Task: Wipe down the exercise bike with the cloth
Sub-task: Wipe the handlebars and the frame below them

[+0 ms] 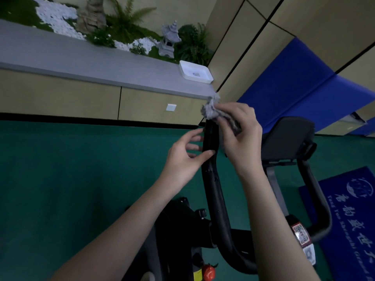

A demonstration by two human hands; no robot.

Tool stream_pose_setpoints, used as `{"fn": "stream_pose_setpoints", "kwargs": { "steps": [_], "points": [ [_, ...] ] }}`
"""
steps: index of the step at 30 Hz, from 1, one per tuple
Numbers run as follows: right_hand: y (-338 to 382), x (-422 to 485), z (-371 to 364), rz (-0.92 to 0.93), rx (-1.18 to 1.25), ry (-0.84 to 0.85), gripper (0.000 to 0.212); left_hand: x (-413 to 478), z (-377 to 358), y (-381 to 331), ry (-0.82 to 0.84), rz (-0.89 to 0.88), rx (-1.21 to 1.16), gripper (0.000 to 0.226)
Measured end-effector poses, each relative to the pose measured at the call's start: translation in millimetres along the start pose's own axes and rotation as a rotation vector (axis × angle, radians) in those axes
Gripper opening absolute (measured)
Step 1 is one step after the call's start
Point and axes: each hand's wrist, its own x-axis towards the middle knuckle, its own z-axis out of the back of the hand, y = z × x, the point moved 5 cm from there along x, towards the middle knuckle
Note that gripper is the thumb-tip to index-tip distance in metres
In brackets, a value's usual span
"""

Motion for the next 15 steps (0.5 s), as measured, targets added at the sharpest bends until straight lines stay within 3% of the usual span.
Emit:
{"fn": "stream_pose_setpoints", "kwargs": {
  "steps": [5,11,15],
  "points": [
    [4.7,-21.8,-11.0,0.214,-0.067,0.191,0.025,-9.9,-0.4,1.3,-0.031,0.032,-0.052,0.039],
    [4.0,7.7,2.7,0.258,0.016,0.121,0.023,-20.6,0.8,11.1,-0.049,0.085,-0.022,0.034],
    [0.6,0.1,-2.5,0.389,-0.049,0.282,0.022,-25.7,0.5,16.4,-0.084,0.108,-0.041,0.033]
  ]
}}
